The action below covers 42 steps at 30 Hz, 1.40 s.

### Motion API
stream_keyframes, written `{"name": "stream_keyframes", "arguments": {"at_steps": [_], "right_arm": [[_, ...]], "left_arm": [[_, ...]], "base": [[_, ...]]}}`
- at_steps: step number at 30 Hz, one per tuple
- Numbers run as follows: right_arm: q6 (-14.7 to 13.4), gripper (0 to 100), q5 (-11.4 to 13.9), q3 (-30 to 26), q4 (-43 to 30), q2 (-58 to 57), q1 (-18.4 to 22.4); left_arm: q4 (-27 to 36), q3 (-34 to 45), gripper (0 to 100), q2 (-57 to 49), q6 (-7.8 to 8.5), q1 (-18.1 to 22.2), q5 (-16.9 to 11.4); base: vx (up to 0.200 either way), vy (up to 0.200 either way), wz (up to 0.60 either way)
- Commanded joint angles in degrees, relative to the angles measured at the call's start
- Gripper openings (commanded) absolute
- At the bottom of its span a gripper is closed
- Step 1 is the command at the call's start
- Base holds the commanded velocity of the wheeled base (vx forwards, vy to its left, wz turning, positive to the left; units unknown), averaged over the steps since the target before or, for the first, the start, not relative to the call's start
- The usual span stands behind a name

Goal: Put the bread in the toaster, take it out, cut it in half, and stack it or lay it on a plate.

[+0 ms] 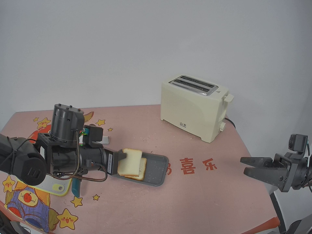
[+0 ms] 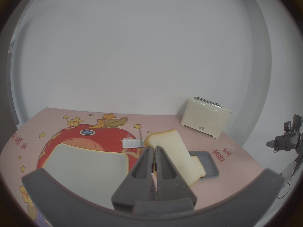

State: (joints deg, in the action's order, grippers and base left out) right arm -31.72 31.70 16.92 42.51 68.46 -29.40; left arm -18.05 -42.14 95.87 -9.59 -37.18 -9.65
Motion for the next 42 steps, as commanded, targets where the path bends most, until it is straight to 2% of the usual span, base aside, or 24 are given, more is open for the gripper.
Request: {"name": "stream_keyframes", "arguments": {"at_steps": [1,10,12,15,24,29,42], "right_arm": [[0.0,100,0.0,0.0,0.0,0.1,0.0],[0.0,100,0.0,0.0,0.0,0.1,0.0],[0.0,100,0.0,0.0,0.0,0.1,0.0],[0.0,100,0.0,0.0,0.0,0.1,0.0],[0.0,100,0.0,0.0,-0.1,0.1,0.0],[0.0,100,0.0,0.0,-0.1,0.2,0.0],[0.0,100,0.0,-0.1,-0.1,0.1,-0.7]], "left_arm": [[-0.2,1.4,0,3.0,-0.07,-0.2,0.0],[-3.9,1.4,0,3.8,0.01,-0.1,-0.6],[-4.8,1.4,0,3.7,0.01,-0.1,-2.3],[-4.8,1.1,0,3.9,0.1,0.0,-2.6],[-4.9,-0.8,0,5.4,0.1,0.9,-2.8],[-4.9,-1.8,0,6.8,1.16,1.4,-2.9],[-5.0,-2.3,0,8.6,1.33,1.7,-3.1]], "base": [[0.0,0.0,0.0],[0.0,0.0,0.0],[0.0,0.0,0.0],[0.0,0.0,0.0],[0.0,0.0,0.0],[0.0,0.0,0.0],[0.0,0.0,0.0]]}}
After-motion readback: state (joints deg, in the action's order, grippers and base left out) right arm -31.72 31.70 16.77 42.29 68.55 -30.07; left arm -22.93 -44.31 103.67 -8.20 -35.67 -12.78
